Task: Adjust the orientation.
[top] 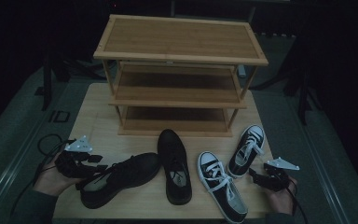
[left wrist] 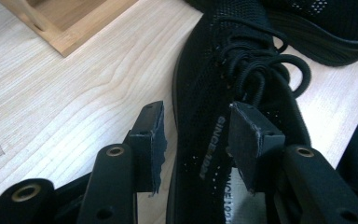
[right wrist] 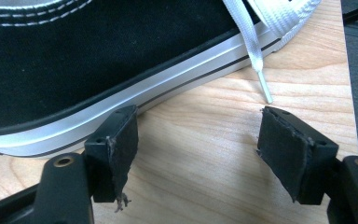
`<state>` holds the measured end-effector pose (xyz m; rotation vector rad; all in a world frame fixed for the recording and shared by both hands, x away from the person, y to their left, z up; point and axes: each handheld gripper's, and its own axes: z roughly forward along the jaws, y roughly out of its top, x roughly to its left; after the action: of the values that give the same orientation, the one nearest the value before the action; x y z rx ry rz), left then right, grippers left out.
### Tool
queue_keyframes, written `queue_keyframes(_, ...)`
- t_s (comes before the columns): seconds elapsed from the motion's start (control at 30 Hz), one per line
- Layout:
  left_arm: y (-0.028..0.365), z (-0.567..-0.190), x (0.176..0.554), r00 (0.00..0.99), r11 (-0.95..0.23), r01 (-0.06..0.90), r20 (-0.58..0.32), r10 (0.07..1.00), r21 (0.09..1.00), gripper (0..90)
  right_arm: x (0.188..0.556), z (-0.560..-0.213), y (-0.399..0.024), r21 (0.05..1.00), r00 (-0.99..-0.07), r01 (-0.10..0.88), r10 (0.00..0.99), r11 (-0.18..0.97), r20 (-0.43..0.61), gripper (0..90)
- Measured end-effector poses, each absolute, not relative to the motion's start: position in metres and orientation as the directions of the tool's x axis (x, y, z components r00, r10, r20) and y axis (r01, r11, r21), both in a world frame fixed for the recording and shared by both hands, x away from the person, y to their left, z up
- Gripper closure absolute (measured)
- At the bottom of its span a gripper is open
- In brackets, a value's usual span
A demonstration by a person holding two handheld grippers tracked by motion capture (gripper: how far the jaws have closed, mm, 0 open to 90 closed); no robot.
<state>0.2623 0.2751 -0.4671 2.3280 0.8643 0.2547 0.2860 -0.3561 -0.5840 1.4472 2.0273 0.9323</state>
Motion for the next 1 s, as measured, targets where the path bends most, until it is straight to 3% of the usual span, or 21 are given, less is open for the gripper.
queue_keyframes(0.43, 0.272, -0.465, 0.256, 0.778, -0.589, 0.505, -0.037, 0.627, 0.63, 58.4, 0.286, -0.584, -0.356, 0.756, -0.328, 0.62, 0.945, 0.21, 0.006, 28.4)
queue_keyframes(0.6, 0.264, -0.474, 0.26, 0.784, -0.621, 0.514, -0.03, 0.62, 0.591, 61.1, 0.286, -0.584, -0.356, 0.756, -0.328, 0.62, 0.945, 0.21, 0.006, 28.4)
queue_keyframes(0.83, 0.249, -0.485, 0.268, 0.777, -0.651, 0.532, -0.005, 0.63, 0.541, 71.8, 0.286, -0.584, -0.356, 0.756, -0.328, 0.62, 0.945, 0.21, 0.006, 28.4)
queue_keyframes(0.93, 0.247, -0.484, 0.268, 0.772, -0.649, 0.527, 0.011, 0.636, 0.549, 83.8, 0.286, -0.584, -0.356, 0.756, -0.328, 0.62, 0.945, 0.21, 0.006, 28.4)
queue_keyframes(1.0, 0.248, -0.484, 0.267, 0.772, -0.644, 0.526, 0.006, 0.636, 0.555, 86.9, 0.286, -0.584, -0.356, 0.756, -0.328, 0.62, 0.945, 0.21, 0.006, 28.4)
